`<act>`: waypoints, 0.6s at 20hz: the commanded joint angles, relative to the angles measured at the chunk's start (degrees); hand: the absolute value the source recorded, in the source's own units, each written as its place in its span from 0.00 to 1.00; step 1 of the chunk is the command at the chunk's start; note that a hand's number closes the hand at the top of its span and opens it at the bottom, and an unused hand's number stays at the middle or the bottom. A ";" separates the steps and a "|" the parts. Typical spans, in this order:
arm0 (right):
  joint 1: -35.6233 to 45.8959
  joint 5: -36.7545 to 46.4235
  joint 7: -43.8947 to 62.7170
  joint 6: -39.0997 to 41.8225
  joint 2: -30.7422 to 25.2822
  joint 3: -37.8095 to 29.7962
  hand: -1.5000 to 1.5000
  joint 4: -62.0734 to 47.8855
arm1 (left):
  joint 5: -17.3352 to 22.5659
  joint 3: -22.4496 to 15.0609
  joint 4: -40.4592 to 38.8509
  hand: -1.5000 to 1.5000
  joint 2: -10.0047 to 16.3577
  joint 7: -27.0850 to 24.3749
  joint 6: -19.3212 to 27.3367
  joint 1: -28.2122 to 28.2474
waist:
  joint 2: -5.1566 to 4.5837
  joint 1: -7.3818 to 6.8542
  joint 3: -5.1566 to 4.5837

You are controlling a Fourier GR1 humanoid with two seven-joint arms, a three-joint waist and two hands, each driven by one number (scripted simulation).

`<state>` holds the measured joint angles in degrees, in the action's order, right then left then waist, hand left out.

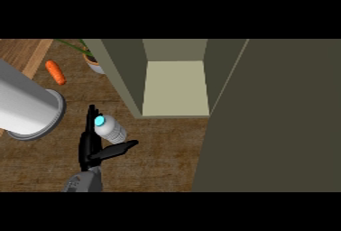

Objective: Pick up the bottled water, place it into the cabinet and close the cabinet

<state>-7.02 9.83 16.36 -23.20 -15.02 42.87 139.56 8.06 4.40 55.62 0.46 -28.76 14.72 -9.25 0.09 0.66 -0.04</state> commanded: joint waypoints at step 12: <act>2.34 8.29 7.86 -1.70 0.38 3.28 0.00 7.40 | 6.87 2.80 -20.42 0.00 -0.43 -16.68 -3.28 -7.52 | -0.05 0.36 -0.09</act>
<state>-4.84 9.71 18.63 -24.08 -15.36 42.79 139.72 12.37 7.19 40.64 0.53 -41.59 11.06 -13.33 0.03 0.71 -0.07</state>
